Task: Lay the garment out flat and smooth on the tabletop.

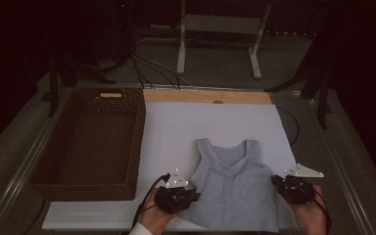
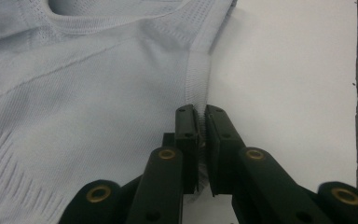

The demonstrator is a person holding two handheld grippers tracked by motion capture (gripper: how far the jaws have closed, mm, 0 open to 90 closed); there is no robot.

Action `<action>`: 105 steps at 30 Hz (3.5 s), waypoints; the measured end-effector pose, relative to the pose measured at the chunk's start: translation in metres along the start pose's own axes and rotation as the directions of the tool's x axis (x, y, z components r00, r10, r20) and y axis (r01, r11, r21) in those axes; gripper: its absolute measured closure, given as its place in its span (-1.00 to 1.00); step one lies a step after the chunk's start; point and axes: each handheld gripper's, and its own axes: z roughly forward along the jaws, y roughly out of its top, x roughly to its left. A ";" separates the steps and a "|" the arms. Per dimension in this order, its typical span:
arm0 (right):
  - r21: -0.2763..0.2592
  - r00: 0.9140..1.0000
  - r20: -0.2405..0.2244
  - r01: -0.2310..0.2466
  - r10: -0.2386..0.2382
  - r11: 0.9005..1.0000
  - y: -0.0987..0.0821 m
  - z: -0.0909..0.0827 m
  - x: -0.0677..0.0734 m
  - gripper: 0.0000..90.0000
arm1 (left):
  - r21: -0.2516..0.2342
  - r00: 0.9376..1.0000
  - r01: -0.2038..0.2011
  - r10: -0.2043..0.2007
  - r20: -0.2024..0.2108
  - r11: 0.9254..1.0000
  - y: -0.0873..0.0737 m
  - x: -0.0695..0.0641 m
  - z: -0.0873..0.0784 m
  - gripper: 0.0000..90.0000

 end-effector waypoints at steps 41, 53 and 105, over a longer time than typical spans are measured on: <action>-0.172 0.995 -0.057 -0.085 0.077 0.981 0.042 -0.005 -0.013 -0.46 | -0.217 0.979 0.067 -0.107 -0.176 0.974 0.075 0.063 0.013 -0.47; -0.181 0.996 -0.056 -0.081 0.072 0.980 0.050 -0.001 -0.013 -0.46 | -0.148 0.974 0.099 -0.126 -0.186 0.984 0.084 0.076 0.038 -0.52; -0.134 0.994 -0.059 -0.097 0.090 0.986 0.058 0.018 -0.020 -0.37 | 0.052 0.982 0.131 -0.123 -0.143 0.990 0.071 0.087 0.075 0.93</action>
